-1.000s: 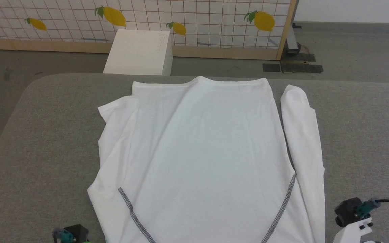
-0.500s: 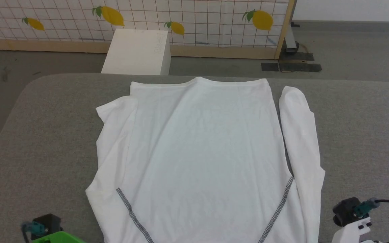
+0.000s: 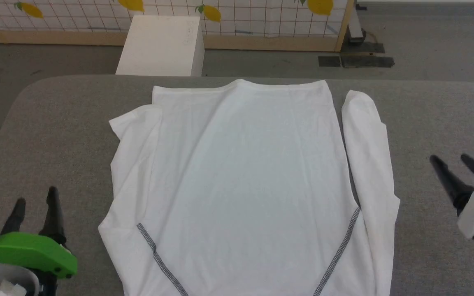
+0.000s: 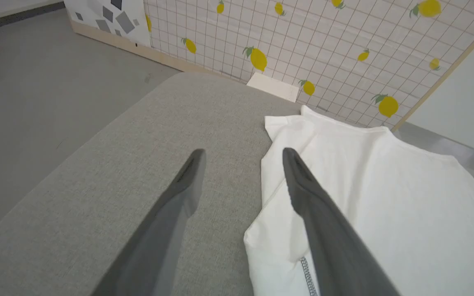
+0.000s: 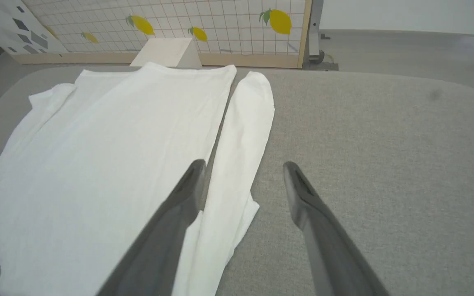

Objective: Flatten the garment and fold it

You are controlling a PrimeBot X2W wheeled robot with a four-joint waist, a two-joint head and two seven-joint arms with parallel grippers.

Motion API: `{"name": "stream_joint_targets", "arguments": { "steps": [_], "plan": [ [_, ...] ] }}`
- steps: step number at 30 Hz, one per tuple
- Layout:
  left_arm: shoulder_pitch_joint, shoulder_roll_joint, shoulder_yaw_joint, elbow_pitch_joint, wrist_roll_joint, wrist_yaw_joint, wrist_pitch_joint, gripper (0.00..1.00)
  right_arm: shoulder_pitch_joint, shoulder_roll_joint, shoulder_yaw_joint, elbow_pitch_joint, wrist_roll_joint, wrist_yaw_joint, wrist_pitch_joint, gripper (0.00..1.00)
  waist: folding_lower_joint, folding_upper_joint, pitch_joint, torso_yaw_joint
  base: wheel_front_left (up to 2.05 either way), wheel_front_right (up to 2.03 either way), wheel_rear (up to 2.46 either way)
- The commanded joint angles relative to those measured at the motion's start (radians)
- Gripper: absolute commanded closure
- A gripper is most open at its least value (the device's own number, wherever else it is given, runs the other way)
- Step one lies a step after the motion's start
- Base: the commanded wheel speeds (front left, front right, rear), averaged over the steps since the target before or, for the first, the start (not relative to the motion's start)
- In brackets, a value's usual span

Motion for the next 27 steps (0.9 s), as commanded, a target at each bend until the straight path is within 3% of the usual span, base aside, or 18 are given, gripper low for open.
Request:
{"name": "stream_joint_targets", "arguments": {
  "steps": [1,9,19,27],
  "plan": [
    [-0.047,-0.021,0.0,0.02,0.025,-0.03,-0.081,0.0,-0.067,0.008,-0.009,0.039,-0.029,-0.002,-0.032,0.0,0.0,0.0,0.048,0.004,0.0,0.0,0.0],
    [-0.211,-0.108,-0.044,0.151,0.102,-0.151,-0.423,0.0,-0.388,0.027,-0.01,0.3,-0.153,-0.002,-0.096,0.0,0.0,0.0,0.171,0.022,0.0,0.0,0.0],
    [-0.333,-0.214,-0.055,0.204,0.193,-0.222,-0.474,0.0,-0.726,-0.002,0.047,0.625,-0.306,-0.002,0.009,0.0,0.0,0.0,0.324,0.082,0.0,0.0,0.0],
    [-0.355,-0.289,-0.033,0.214,0.242,-0.284,-0.475,0.0,-0.804,-0.05,0.094,0.763,-0.365,-0.002,0.097,0.0,0.0,0.0,0.394,0.124,0.0,0.0,0.0]
  ]
}}
